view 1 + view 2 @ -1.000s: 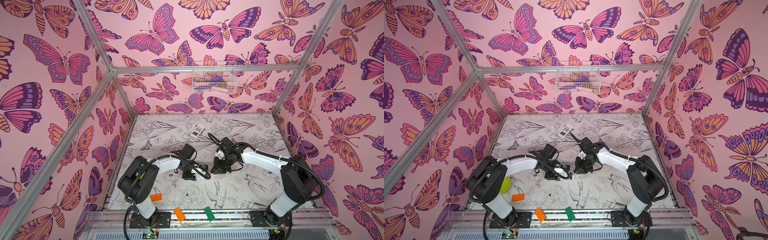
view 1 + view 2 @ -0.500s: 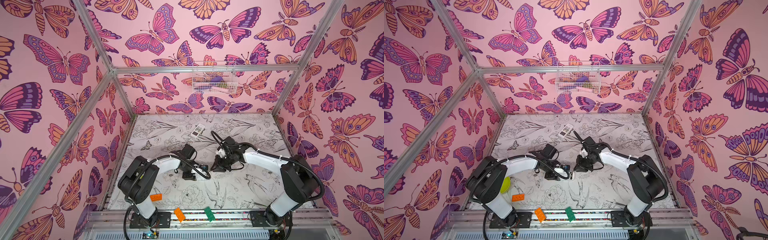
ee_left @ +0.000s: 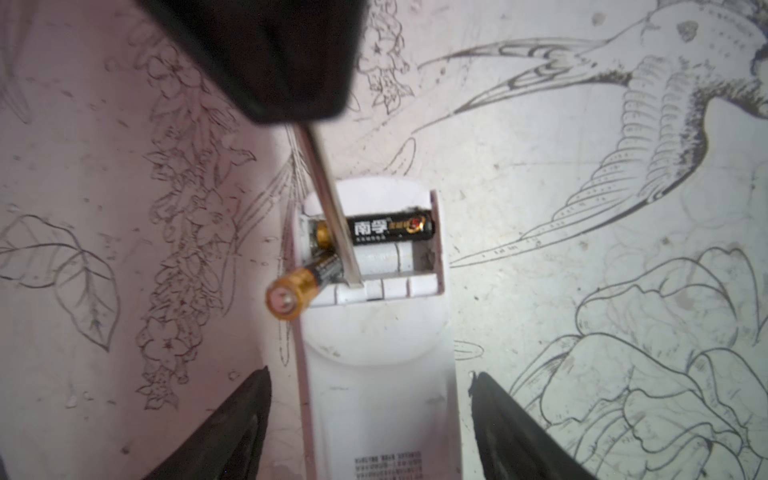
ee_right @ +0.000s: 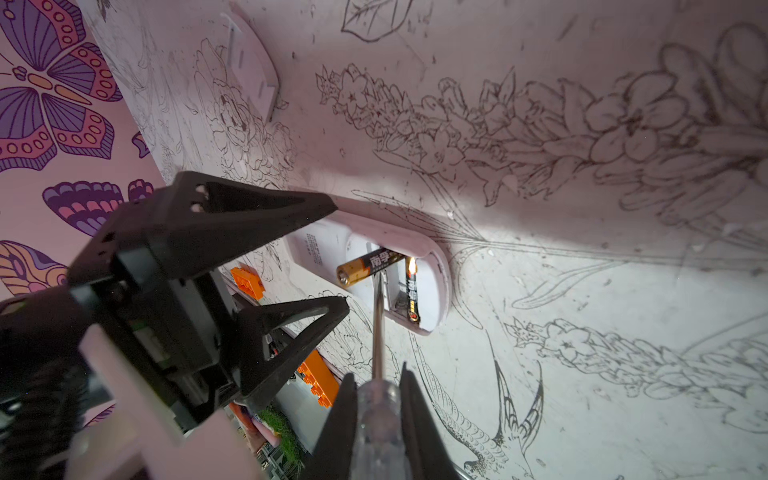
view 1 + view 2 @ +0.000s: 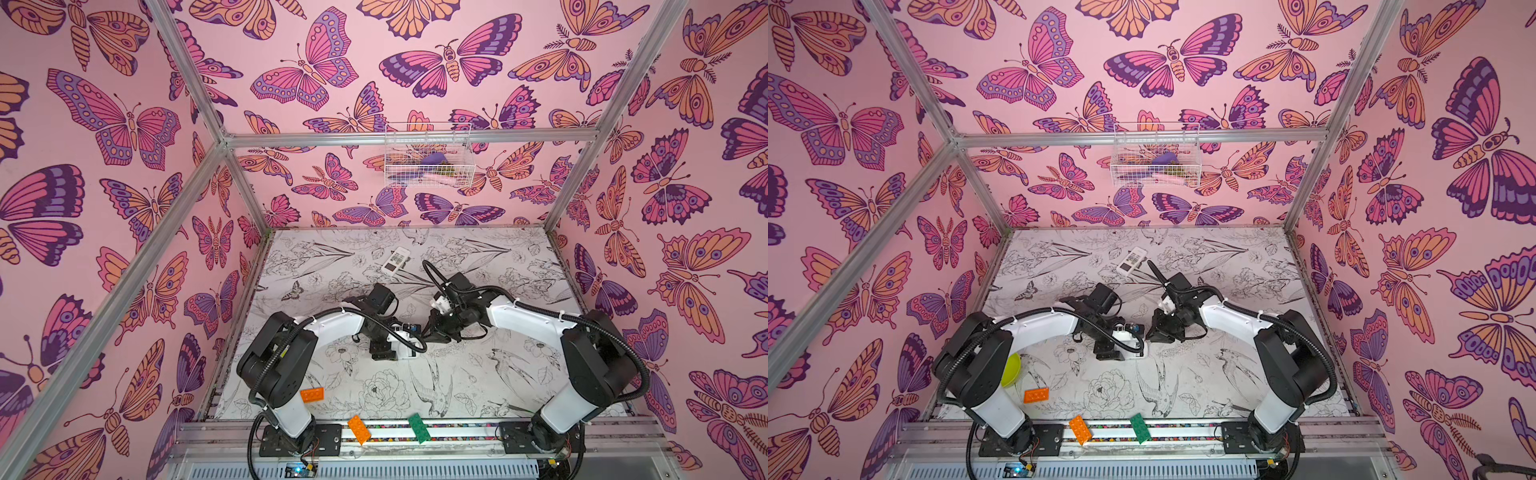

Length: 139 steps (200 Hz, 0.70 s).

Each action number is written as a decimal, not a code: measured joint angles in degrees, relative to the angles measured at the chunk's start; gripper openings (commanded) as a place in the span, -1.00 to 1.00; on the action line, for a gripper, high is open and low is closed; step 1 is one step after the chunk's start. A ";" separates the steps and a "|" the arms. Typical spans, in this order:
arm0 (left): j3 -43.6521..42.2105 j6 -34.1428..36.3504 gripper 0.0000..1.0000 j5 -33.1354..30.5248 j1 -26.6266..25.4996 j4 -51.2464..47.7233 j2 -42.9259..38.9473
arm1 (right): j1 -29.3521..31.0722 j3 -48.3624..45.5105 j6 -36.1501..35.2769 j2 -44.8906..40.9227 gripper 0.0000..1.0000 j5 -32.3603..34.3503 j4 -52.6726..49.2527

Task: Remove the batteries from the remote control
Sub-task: 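Lever one battery end up out of the compartment with the screwdriver tip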

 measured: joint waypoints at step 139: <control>7.74 -1.55 0.35 2.47 -1.27 -3.91 3.32 | -0.94 -4.57 -1.16 -7.98 -1.00 0.90 -1.46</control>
